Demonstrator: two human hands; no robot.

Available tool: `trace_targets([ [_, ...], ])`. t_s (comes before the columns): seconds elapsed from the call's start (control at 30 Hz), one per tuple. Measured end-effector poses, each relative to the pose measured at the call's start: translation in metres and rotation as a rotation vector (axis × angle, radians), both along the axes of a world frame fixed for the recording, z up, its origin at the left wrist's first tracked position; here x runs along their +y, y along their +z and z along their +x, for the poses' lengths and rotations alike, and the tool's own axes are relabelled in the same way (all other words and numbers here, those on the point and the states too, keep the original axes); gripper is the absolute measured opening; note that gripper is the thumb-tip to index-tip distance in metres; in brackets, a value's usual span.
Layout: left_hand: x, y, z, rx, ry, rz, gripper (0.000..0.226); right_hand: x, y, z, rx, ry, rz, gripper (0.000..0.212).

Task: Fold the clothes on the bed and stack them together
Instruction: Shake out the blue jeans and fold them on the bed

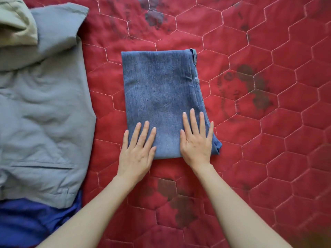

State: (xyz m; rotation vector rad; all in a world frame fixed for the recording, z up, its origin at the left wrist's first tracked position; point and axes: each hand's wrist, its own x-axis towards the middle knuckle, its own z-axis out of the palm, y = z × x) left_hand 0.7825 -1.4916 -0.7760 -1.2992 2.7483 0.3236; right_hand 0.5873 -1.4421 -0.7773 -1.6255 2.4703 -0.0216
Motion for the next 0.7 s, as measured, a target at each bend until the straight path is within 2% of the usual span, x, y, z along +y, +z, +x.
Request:
trace_targets([
  [0.17,-0.043,0.005,-0.019,-0.04,-0.123,-0.052,0.056,0.003,0.003,-0.006,0.002,0.01,0.087,0.055],
  [0.47,-0.222,0.015,-0.098,-0.217,-0.244,-0.169,0.062,0.003,0.002,-0.007,-0.002,0.001,0.107,0.057],
  [0.6,-0.24,0.023,-0.102,-0.236,-0.325,-0.13,0.066,0.003,0.006,-0.005,-0.018,-0.014,0.102,0.056],
  [0.7,-0.239,0.027,-0.098,-0.233,-0.297,-0.125,0.067,0.005,0.01,0.0,-0.022,-0.026,0.067,0.053],
])
